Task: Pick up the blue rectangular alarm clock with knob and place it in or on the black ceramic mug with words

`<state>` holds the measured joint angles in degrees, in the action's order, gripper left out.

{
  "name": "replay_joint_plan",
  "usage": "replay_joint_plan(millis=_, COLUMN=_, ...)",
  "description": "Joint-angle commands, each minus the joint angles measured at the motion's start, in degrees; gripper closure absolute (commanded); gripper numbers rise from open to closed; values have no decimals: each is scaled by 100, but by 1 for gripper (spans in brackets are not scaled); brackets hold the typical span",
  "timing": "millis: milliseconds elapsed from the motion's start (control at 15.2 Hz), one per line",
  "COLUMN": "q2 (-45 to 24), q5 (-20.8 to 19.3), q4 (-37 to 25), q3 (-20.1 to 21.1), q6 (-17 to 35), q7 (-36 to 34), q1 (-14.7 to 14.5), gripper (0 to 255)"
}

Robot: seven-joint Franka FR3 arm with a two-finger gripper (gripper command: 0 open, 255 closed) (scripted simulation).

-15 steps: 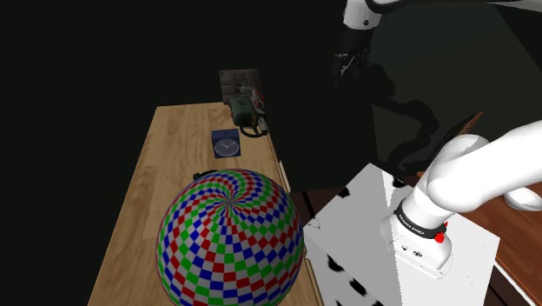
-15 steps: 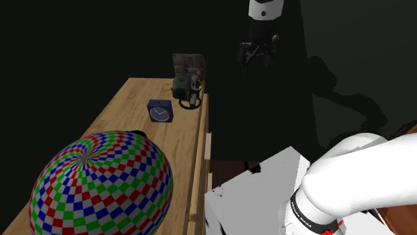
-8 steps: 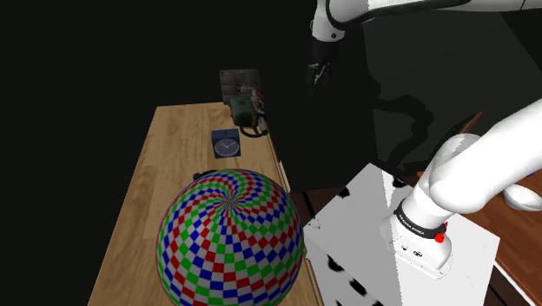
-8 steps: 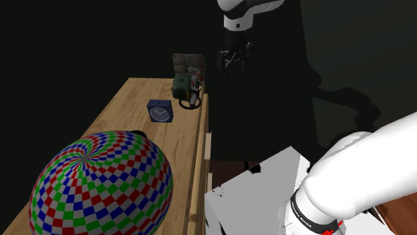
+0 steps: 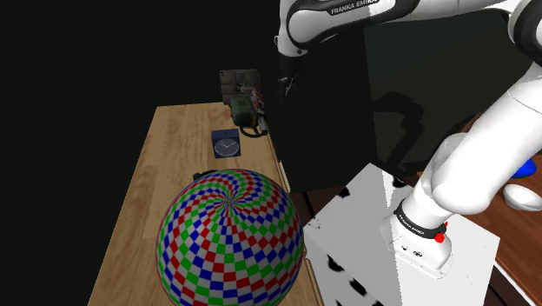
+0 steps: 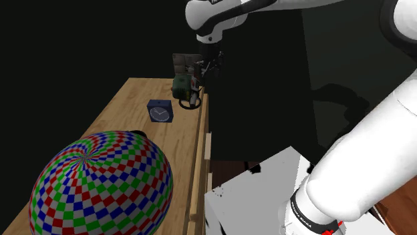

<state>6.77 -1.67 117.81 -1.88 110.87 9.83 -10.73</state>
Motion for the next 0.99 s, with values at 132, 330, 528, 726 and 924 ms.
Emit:
replay_joint_plan(millis=132, q2=-724, q5=57, q4=-495, q3=143, q6=251, q7=305, q1=-166, gripper=0)
replay_joint_plan(millis=330, q2=-1241, q5=74, q4=-892, q3=258, q6=384, q7=521, q1=-278, gripper=0)
replay_joint_plan(millis=528, q2=-1751, q5=66, q4=-1320, q3=383, q6=480, q7=722, q1=-391, gripper=0)
replay_joint_plan(millis=726, q2=-2258, q5=34, q4=-1777, q3=510, q6=541, q7=910, q1=-509, gripper=0)
replay_joint_plan(millis=924, q2=-2764, q5=-21, q4=-2265, q3=636, q6=568, q7=1087, q1=-638, gripper=0)
